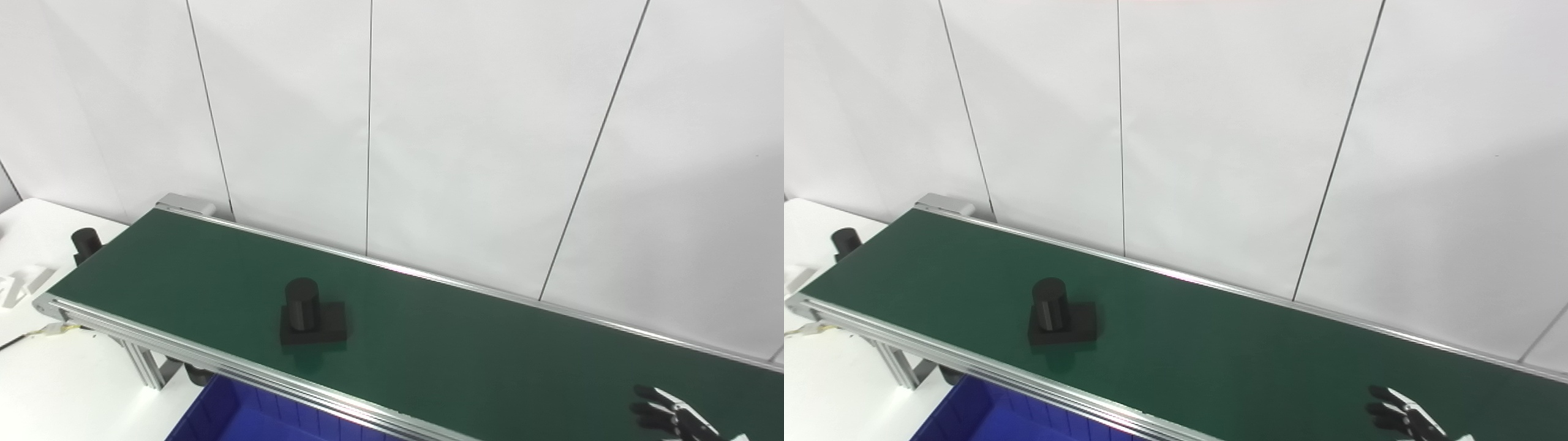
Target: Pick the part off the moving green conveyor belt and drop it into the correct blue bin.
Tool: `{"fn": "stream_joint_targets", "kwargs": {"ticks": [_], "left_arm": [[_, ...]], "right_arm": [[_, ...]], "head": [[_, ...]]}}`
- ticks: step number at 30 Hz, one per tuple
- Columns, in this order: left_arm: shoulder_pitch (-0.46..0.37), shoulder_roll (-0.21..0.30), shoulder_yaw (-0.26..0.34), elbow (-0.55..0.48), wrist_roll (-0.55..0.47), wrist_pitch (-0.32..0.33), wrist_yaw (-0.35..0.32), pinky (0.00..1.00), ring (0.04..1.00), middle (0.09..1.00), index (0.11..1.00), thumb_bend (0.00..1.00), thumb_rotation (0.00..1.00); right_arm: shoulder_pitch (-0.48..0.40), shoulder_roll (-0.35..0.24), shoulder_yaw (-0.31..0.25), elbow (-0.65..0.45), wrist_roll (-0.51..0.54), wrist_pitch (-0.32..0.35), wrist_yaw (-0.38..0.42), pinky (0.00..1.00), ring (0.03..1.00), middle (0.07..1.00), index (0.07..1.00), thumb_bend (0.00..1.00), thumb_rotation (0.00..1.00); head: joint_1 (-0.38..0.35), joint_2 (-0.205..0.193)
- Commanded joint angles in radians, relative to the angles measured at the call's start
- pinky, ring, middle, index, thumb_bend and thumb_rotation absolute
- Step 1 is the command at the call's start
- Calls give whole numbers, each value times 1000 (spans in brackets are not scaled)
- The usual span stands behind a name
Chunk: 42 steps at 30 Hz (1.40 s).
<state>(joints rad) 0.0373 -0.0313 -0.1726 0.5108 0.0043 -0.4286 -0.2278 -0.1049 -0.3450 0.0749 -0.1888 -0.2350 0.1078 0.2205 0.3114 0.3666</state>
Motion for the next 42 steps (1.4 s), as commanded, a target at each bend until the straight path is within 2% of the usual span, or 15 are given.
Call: {"fn": "stream_joint_targets", "kwargs": {"ticks": [1, 8, 10, 12, 17, 21, 24, 30, 34, 37, 42], "left_arm": [[-23, -9, -5, -8, 5, -40, 6, 659, 743, 784, 814, 1000, 237], [-25, -1, -4, -8, 2, -40, 8, 660, 744, 787, 814, 1000, 240], [-25, 3, -4, -10, 3, -40, 8, 665, 751, 792, 818, 1000, 247], [-24, 7, -3, -12, 2, -40, 7, 668, 752, 793, 820, 1000, 249], [-18, 16, 2, -26, -13, -40, -4, 672, 758, 799, 818, 1000, 240], [-14, 26, 8, -41, -28, -40, -20, 669, 758, 801, 823, 1000, 214], [-12, 31, 13, -45, -37, -40, -32, 670, 759, 804, 825, 1000, 197], [-4, 48, 21, -64, -51, -37, -53, 682, 763, 811, 842, 1000, 214], [0, 58, 24, -71, -56, -34, -59, 692, 768, 817, 854, 1000, 226], [4, 65, 27, -81, -67, -28, -68, 703, 775, 821, 855, 1000, 206], [8, 85, 33, -98, -106, -20, -98, 717, 794, 842, 866, 1000, 205]], "right_arm": [[-47, -17, 4, -13, -16, -61, -4, 596, 762, 776, 836, 817, 742], [-97, -17, 39, -16, -51, -26, 8, 600, 760, 786, 838, 760, 660], [-112, -13, 49, -14, -54, -31, 11, 653, 779, 796, 851, 664, 556], [-127, -7, 61, -16, -65, -30, 12, 670, 783, 798, 857, 637, 524], [-152, 11, 92, -24, -103, -45, 4, 682, 785, 801, 861, 541, 345], [-168, 37, 117, -17, -139, -39, -3, 715, 806, 815, 870, 532, 317], [-172, 49, 125, -7, -158, -42, -10, 730, 812, 818, 877, 533, 335], [-190, 73, 147, 40, -206, -53, -34, 733, 822, 829, 890, 580, 488], [-200, 92, 156, 60, -227, -29, -36, 707, 818, 838, 898, 603, 533], [-207, 103, 165, 70, -247, -17, -34, 727, 831, 847, 908, 623, 588], [-224, 137, 177, 93, -269, 8, -34, 767, 856, 859, 917, 633, 602]], "head": [[1, 1], [-24, 8], [-40, 13], [-52, 17], [-83, 29], [-123, 42], [-149, 51], [-199, 72], [-235, 85], [-262, 91], [-329, 115]]}}
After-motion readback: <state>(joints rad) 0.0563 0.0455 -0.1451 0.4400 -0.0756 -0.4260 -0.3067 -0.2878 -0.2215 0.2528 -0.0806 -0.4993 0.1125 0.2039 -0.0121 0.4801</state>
